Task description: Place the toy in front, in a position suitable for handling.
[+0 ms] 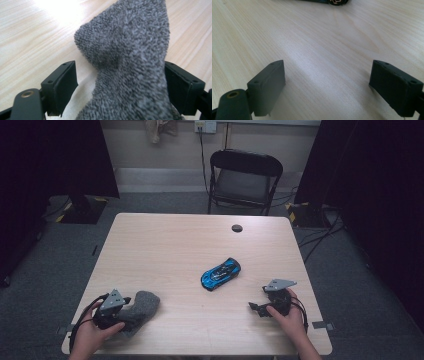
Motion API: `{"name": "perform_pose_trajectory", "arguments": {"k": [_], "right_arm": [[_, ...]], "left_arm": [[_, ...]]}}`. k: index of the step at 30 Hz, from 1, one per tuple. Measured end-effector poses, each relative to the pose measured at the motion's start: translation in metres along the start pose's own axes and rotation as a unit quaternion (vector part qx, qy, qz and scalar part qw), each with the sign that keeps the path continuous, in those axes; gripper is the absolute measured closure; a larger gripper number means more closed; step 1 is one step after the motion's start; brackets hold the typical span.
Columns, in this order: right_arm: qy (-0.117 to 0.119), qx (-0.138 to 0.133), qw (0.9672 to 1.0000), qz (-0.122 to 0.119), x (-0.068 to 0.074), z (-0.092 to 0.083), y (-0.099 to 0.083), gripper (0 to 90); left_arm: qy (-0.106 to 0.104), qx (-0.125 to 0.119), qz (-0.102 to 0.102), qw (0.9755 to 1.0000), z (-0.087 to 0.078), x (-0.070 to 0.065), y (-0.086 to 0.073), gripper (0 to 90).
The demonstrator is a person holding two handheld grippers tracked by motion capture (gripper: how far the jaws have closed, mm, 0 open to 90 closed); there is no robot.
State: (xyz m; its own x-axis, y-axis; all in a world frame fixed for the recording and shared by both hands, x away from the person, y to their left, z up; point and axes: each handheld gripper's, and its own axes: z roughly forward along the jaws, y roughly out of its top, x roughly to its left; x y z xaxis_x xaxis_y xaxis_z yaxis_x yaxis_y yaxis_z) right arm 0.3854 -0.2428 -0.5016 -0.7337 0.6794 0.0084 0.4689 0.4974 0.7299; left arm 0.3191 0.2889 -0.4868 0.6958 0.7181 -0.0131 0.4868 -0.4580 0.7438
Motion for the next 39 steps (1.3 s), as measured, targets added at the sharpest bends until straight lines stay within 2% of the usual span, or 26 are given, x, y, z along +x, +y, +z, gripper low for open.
{"name": "perform_pose_trajectory", "arguments": {"k": [1,3,4,5,8,9,14,18,21,22,23,26,27,30,33,36,38,39], "right_arm": [[0.000,0.000,1.0000,0.000,0.000,0.000,0.000,12.5],[0.000,0.000,1.0000,0.000,0.000,0.000,0.000,12.4],[0.000,0.000,1.0000,0.000,0.000,0.000,0.000,12.5],[0.000,0.000,1.0000,0.000,0.000,0.000,0.000,12.4],[0.000,0.000,1.0000,0.000,0.000,0.000,0.000,12.5],[0.000,0.000,1.0000,0.000,0.000,0.000,0.000,12.5],[0.000,0.000,1.0000,0.000,0.000,0.000,0.000,12.4],[0.000,0.000,1.0000,0.000,0.000,0.000,0.000,12.4],[0.000,0.000,1.0000,0.000,0.000,0.000,0.000,12.5],[0.000,0.000,1.0000,0.000,0.000,0.000,0.000,12.4],[0.000,0.000,1.0000,0.000,0.000,0.000,0.000,12.4],[-0.001,0.000,1.0000,0.000,0.000,0.000,0.000,12.4],[-0.001,0.000,1.0000,0.000,0.000,0.000,0.000,12.4],[0.000,0.000,1.0000,0.001,-0.001,0.001,0.001,12.4],[0.001,0.001,1.0000,0.000,-0.001,0.001,0.001,12.4],[0.000,0.001,1.0000,0.001,-0.001,0.001,0.001,12.4],[0.000,0.000,1.0000,0.000,-0.001,0.001,0.001,12.4],[0.000,0.000,1.0000,0.001,-0.001,0.001,0.001,12.4]], "left_arm": [[0.001,-0.001,0.000,1.0000,0.000,0.001,0.002,16.5],[-0.008,-0.001,-0.012,0.9999,0.000,0.001,0.006,16.5],[-0.008,-0.006,-0.008,0.9999,0.000,0.001,0.009,16.7],[-0.004,-0.004,0.001,1.0000,0.002,-0.001,0.014,16.8],[-0.002,-0.001,0.009,1.0000,0.005,-0.002,0.016,16.8],[-0.005,0.002,0.002,1.0000,0.010,-0.002,0.017,16.1],[-0.006,0.004,-0.002,1.0000,0.014,-0.001,0.018,16.7],[-0.010,0.007,-0.007,0.9999,0.017,-0.001,0.016,24.3],[-0.014,0.008,-0.011,0.9998,0.015,0.000,0.014,41.8],[-0.017,0.007,-0.010,0.9998,0.014,0.000,0.014,41.8],[-0.014,0.008,-0.008,0.9998,0.013,0.000,0.013,49.1],[-0.014,0.009,-0.009,0.9998,0.011,0.000,0.013,58.5],[-0.016,0.009,-0.006,0.9998,0.010,0.001,0.013,58.5],[-0.017,0.012,-0.003,0.9998,0.008,0.000,0.013,66.7],[-0.020,0.012,-0.003,0.9997,0.007,0.001,0.015,68.4],[-0.023,0.004,-0.012,0.9997,0.006,0.001,0.015,68.6],[-0.021,0.002,-0.005,0.9998,0.006,0.001,0.014,68.4],[-0.024,0.003,-0.012,0.9996,0.006,0.001,0.014,68.1]]}}
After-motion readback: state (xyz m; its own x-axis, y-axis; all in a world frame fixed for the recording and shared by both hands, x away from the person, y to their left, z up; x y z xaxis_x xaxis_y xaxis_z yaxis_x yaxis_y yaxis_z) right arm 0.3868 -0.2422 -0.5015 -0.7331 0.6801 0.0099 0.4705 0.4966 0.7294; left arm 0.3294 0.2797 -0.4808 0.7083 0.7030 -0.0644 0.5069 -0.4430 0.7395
